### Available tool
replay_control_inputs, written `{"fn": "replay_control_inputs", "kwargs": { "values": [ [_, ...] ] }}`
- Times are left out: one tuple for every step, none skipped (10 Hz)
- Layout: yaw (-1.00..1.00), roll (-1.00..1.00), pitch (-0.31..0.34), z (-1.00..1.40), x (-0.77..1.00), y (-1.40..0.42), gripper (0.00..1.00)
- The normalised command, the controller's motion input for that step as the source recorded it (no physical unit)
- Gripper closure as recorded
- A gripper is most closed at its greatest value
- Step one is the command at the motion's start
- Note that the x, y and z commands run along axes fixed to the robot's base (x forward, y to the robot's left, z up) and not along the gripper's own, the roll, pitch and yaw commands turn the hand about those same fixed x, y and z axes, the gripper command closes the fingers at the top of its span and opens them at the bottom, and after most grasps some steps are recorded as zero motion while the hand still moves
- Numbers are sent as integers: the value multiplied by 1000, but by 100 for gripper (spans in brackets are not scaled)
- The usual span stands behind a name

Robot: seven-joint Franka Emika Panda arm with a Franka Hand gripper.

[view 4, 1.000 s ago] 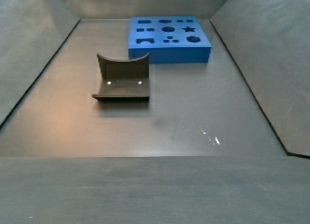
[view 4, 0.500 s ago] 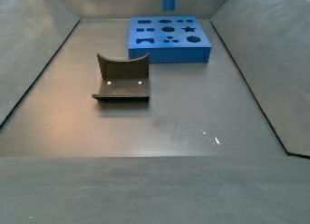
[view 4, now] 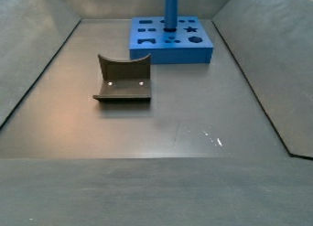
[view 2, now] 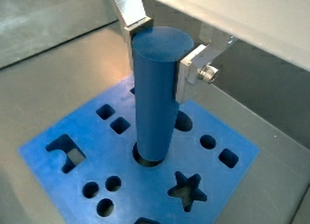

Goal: Insert the round object.

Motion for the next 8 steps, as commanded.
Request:
{"fn": "replay_control_inputs", "kwargs": {
  "values": [
    [-40, 97, 0, -234, 0, 51, 100],
    [-23, 56, 0, -77, 0, 71, 100],
    [0, 63, 0, -157, 31, 69, 100],
    [-3, 80, 0, -174, 0, 86, 100],
    [0, 101, 0, -134, 0, 86, 100],
    [0, 104, 0, -160, 0, 37, 100],
    [0, 109, -17, -246, 0, 0, 100],
    [-51, 143, -87, -389, 0, -31, 100]
  ]
}}
